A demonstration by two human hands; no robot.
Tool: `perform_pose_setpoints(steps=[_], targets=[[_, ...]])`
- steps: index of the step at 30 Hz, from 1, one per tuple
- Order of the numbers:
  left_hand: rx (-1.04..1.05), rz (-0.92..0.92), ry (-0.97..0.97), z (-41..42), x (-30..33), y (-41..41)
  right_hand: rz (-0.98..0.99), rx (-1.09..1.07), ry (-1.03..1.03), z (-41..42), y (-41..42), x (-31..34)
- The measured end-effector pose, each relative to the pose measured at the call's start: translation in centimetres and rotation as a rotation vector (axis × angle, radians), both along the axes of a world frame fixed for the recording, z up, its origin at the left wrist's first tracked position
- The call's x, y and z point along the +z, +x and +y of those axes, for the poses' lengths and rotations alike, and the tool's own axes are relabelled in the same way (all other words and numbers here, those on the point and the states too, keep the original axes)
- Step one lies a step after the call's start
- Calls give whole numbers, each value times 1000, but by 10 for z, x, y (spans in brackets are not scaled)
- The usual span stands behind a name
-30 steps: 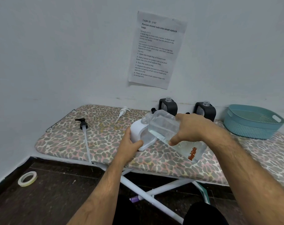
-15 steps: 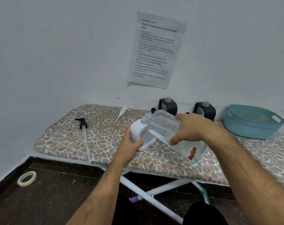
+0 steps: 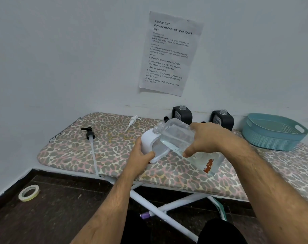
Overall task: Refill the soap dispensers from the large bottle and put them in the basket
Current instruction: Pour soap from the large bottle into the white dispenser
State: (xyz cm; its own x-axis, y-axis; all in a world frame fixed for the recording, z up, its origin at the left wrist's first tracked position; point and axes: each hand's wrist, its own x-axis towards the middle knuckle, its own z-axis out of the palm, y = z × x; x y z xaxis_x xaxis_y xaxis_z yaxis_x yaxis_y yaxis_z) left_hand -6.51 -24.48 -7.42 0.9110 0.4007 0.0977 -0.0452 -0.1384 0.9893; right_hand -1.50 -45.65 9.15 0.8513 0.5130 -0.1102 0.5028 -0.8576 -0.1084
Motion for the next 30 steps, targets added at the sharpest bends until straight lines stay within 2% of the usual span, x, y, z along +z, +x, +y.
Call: perform_pose_setpoints(steps=[30], targets=[[-18, 2, -8, -1, 2, -2, 8, -2, -7, 2, -1, 2]])
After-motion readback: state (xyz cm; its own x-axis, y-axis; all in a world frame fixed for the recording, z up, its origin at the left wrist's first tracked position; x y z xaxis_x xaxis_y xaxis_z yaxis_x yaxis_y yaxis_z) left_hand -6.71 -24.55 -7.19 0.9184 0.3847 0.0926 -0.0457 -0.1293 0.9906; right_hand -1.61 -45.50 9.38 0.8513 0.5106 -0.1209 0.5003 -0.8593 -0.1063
